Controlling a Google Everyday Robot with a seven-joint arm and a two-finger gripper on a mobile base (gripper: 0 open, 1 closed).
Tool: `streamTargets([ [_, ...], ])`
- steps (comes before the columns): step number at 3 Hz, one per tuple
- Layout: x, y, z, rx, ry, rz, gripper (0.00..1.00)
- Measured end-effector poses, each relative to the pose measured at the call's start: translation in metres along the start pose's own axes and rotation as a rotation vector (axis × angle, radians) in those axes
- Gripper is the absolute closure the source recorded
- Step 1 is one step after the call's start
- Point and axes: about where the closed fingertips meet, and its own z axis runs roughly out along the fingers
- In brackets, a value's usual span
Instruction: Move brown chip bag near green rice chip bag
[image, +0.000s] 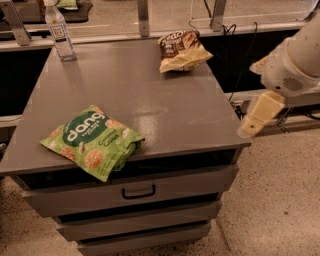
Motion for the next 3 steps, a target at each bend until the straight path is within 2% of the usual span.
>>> streamTargets([
  [1,-0.029,-0.052,0.047,0.077,-0.122,0.012,0.00],
  [2,-0.034,-0.065,0.054,0.111,-0.147,0.019,0.00],
  [3,-0.034,-0.065,0.054,0.111,-0.147,0.019,0.00],
])
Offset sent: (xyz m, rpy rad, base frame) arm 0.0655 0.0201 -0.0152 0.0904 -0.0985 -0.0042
